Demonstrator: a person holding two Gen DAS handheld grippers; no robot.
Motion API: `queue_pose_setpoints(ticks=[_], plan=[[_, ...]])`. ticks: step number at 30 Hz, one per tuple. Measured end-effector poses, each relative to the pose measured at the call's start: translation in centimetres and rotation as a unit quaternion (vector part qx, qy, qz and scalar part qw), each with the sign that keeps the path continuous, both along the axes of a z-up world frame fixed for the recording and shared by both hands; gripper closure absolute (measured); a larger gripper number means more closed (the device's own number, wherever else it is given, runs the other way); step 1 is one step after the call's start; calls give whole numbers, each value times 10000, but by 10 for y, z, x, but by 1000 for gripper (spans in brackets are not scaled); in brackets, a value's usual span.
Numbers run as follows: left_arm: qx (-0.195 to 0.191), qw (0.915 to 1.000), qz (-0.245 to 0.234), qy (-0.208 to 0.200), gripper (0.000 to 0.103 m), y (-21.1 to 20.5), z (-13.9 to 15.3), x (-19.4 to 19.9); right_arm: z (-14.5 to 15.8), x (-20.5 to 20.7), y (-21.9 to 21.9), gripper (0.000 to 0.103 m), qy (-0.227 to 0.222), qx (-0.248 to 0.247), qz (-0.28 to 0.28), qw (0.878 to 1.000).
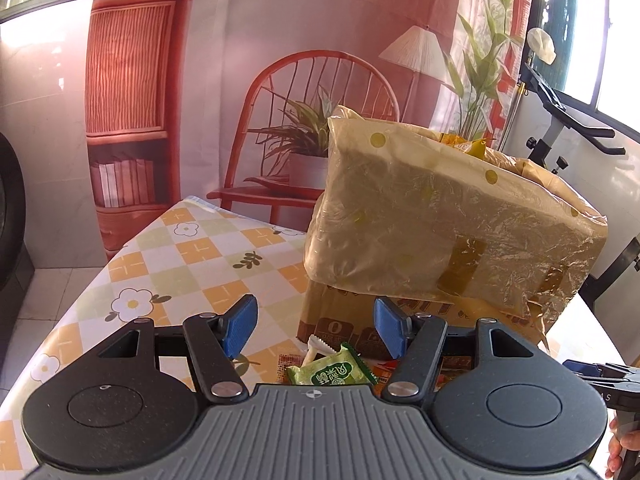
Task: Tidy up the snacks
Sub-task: 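Lower the right tool to the red spicy pack and grasp it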
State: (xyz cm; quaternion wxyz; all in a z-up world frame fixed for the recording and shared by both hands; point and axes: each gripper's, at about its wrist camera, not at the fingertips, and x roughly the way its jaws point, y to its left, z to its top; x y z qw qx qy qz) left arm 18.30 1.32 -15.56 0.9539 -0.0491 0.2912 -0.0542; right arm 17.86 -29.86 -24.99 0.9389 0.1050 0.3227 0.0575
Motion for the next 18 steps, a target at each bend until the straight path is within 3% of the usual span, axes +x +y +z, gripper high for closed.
queue_pose_setpoints(ticks=[11, 18], plan=[[90, 9996, 228, 137, 36, 12, -4, 2, -24, 15, 27, 42, 367, -390, 572, 9969], [117, 9992, 282, 274, 36, 18, -14, 1, -36, 9, 35, 44, 321, -441, 294, 9981]])
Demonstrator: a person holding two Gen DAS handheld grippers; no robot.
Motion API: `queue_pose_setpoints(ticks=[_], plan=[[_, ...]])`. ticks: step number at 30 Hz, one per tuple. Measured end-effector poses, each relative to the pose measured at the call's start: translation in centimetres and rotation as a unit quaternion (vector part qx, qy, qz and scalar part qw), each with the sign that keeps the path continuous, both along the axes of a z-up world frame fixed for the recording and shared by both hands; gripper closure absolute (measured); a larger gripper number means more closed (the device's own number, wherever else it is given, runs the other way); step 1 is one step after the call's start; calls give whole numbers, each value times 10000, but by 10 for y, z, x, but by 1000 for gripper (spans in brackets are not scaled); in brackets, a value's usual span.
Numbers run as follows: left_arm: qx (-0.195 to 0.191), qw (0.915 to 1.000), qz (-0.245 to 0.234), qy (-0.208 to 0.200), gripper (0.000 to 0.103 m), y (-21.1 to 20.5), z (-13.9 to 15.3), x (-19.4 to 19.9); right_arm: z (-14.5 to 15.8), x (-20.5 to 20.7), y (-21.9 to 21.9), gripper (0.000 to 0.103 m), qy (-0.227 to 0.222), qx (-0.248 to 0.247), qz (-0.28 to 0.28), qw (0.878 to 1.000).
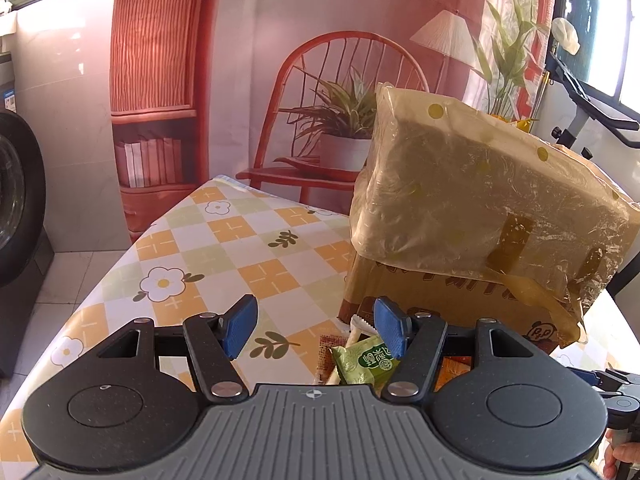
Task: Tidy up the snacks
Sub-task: 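Lower the right tool to the red spicy pack and grasp it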
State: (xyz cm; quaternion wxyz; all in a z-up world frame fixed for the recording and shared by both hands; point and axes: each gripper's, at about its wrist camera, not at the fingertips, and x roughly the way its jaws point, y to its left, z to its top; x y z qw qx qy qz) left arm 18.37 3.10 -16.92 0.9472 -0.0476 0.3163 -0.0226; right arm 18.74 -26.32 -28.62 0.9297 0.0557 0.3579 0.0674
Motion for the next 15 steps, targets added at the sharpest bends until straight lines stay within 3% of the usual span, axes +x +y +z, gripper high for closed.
queue_pose_setpoints(ticks=[7, 12, 15], plan=[[-90, 9999, -37, 126, 36, -1, -7, -3, -3, 1, 19, 34, -182, -567, -11, 9982], [-86, 9998, -50, 196, 36, -2, -12, -4, -6, 6, 20, 31, -185, -595, -110, 9980], [-92, 9997, -76, 213, 36, -3, -13, -5, -5, 4, 19, 39, -204, -499, -2, 9985]])
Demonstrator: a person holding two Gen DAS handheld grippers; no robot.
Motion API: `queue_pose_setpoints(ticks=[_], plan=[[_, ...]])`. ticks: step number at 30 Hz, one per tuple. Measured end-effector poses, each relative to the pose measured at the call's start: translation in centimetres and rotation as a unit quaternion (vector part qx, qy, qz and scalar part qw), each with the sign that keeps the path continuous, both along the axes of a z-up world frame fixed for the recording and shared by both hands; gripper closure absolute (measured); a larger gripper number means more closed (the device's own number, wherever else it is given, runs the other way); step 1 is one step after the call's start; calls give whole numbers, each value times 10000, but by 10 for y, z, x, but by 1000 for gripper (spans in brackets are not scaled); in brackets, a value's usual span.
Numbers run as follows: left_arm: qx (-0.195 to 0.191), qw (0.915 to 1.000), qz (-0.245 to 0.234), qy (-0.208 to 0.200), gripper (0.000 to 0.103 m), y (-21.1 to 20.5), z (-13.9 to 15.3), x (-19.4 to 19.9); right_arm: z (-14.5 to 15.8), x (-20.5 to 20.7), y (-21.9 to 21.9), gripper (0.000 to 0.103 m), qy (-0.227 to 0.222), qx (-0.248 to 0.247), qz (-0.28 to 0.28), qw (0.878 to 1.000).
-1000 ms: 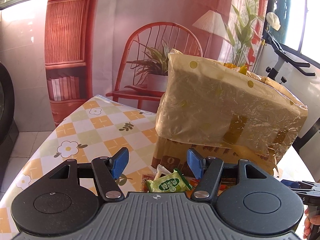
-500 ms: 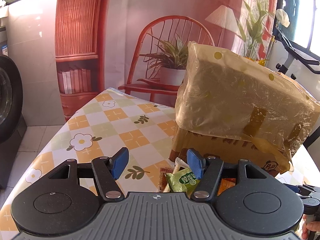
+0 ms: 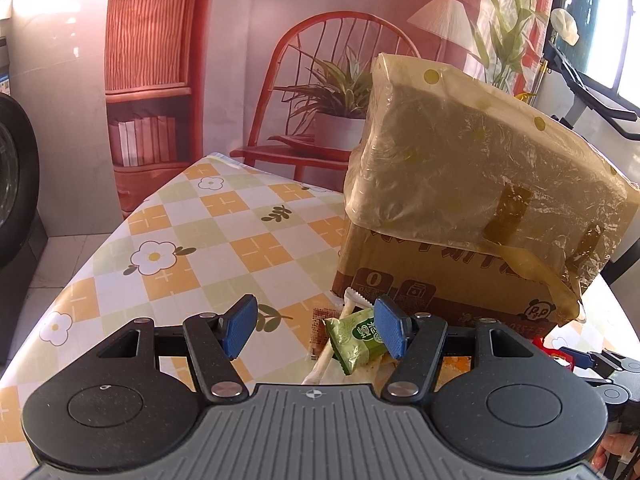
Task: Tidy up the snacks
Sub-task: 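Lower the right tool to the red spicy pack and grasp it, then grasp the green pack with the left tool while the right tool holds the red pack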
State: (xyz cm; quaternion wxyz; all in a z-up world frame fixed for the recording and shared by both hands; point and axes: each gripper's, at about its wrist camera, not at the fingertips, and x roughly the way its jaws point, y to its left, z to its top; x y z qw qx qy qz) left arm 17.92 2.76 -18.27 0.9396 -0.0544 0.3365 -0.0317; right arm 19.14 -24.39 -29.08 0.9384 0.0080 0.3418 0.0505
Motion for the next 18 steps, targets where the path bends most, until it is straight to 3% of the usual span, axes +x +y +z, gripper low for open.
queue_pose_setpoints(ticks=[8, 13, 15, 18], plan=[[-10, 9998, -134, 118, 36, -3, -10, -2, 6, -24, 3, 63, -166, 413, 320, 9985], [36, 9993, -310, 229, 37, -5, -20, -7, 7, -30, 6, 72, -291, 508, 539, 9968], [63, 9989, -379, 255, 37, -6, -22, -8, 7, -33, 5, 81, -365, 548, 553, 9963], [77, 9985, -458, 282, 37, -8, -25, -9, 8, -34, 5, 81, -437, 530, 455, 9966]])
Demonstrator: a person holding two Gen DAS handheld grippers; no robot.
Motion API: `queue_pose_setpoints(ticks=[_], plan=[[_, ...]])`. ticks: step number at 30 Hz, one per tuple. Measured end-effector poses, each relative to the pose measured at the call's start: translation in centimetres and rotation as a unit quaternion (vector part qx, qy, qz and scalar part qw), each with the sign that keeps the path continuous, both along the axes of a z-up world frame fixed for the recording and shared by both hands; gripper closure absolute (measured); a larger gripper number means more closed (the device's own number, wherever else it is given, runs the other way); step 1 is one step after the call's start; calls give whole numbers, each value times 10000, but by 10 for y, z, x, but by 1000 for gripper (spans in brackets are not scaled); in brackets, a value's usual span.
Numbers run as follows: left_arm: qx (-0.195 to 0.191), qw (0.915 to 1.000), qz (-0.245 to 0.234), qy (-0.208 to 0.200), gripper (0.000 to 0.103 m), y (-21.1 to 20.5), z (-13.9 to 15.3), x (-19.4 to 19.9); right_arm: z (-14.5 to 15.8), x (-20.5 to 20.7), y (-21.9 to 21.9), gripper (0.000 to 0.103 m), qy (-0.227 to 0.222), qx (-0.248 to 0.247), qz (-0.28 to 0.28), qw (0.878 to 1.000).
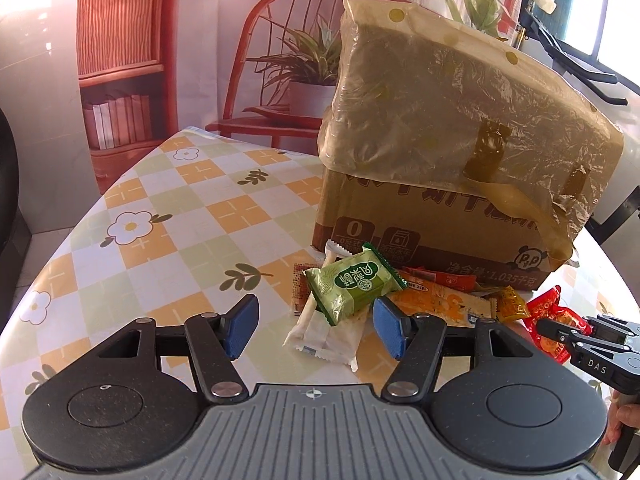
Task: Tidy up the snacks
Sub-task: 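Grasp the green pack with the left tool while the right tool holds the red pack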
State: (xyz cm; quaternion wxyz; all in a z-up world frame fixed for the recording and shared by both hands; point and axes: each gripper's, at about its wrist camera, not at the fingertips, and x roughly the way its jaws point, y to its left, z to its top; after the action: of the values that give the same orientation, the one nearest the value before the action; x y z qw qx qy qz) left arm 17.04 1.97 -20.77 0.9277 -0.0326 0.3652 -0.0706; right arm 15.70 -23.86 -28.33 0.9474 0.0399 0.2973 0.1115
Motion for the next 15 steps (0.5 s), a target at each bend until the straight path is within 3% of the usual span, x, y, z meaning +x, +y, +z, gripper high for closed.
queue_pose_setpoints(ticks=[6, 9, 11, 15], plan=[[-15, 9999, -129, -66, 37, -8, -3, 13, -1, 1, -4, 82, -44, 9, -53, 10000], [57, 9987, -481, -164, 49, -18, -4, 27, -2, 2, -5, 82, -39, 18, -56, 10000], [207, 9960, -860, -146, 49, -30, -7, 39, -2, 2, -5, 82, -34, 29, -61, 10000], [431, 9949, -913, -62, 49, -38, -17, 61, -2, 3, -5, 82, -31, 31, -83, 10000]])
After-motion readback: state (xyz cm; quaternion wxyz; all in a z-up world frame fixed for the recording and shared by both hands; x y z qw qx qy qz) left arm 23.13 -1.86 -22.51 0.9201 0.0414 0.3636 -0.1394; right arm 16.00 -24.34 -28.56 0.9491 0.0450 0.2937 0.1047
